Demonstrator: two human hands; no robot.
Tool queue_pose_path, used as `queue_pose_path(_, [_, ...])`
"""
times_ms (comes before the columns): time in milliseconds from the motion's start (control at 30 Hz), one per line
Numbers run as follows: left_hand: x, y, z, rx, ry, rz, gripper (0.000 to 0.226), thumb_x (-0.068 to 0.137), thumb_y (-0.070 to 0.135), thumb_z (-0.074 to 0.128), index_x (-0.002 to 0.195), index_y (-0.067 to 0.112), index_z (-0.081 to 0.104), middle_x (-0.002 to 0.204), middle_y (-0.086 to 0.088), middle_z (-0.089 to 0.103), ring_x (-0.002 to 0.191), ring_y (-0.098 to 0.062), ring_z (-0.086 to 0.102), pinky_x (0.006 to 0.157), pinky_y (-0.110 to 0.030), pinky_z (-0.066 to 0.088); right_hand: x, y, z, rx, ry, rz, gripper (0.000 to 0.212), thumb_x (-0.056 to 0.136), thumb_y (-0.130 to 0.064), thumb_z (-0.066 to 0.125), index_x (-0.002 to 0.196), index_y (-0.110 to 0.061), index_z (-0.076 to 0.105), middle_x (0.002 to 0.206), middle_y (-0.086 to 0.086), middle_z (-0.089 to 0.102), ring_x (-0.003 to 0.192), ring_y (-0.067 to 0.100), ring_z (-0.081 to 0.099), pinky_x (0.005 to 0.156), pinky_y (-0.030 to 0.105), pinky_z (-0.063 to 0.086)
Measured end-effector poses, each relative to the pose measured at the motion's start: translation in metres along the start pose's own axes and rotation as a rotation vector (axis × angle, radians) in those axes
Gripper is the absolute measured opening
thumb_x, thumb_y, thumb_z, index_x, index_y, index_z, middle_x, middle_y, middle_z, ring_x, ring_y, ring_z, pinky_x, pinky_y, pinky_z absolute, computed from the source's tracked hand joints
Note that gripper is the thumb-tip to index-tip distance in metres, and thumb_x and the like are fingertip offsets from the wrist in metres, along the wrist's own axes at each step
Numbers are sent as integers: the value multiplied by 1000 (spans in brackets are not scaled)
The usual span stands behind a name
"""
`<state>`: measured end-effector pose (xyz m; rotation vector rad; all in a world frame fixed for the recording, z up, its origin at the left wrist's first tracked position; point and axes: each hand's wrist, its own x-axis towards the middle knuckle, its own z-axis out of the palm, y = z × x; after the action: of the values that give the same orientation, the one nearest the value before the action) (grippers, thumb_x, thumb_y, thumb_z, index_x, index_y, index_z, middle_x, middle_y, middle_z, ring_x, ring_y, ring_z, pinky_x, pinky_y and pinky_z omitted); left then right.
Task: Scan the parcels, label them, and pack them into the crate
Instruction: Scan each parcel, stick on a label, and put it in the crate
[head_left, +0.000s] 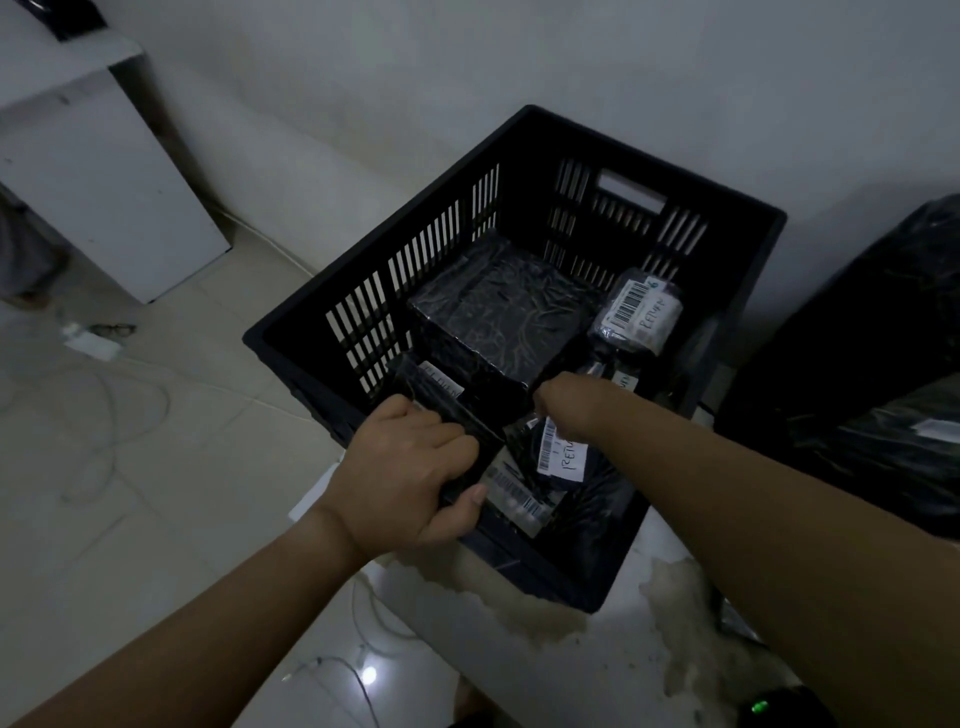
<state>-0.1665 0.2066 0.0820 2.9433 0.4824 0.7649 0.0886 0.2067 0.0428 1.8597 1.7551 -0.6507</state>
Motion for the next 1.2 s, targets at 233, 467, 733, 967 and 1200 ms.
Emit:
queue_pose_path(233, [5, 15, -22, -193, -57, -270, 31, 83, 43, 58, 63, 23, 45, 55, 9, 44, 50, -9, 43, 60, -31, 32, -82, -9, -46, 199, 398, -91, 35, 91, -30, 61, 126, -23, 55, 118, 5, 63, 107, 27, 60, 81, 37, 51])
queue_pose_path(467, [54, 81, -40, -772, -44, -441, 26, 91, 42, 54, 84, 18, 62, 81, 4, 63, 75, -15, 62, 65, -26, 48, -226, 29, 18, 572, 802, -58, 40, 95, -25, 61, 134, -32, 54, 130, -13, 60, 108, 4, 56, 91, 24, 46])
queue_pose_path(733, [106, 219, 1, -972, -224, -200, 5, 94, 27, 61, 94, 23, 64, 92, 13, 64, 95, -8, 63, 80, -20, 48, -318, 63, 203, 1012, 722, 453, 43, 94, -23, 61, 130, -44, 47, 125, -23, 54, 116, 3, 55, 96, 27, 48])
queue_pose_path(967, [91, 267, 151, -1040, -732, -683, 18, 96, 23, 63, 112, 29, 57, 121, 8, 62, 110, -13, 62, 87, -28, 51, -320, 51, 319, 1246, 439, 705, 66, 95, -35, 61, 151, -31, 26, 147, -13, 38, 130, 16, 47, 98, 26, 43])
queue_pose_path(1200, [71, 252, 253, -937, -828, -830, 75, 65, 63, 78, 129, 27, 67, 118, 10, 73, 108, -8, 69, 95, -38, 58, -299, 35, 362, 1262, 245, 666, 83, 89, -42, 65, 154, -26, 15, 151, -2, 38, 123, 18, 53, 91, 25, 48])
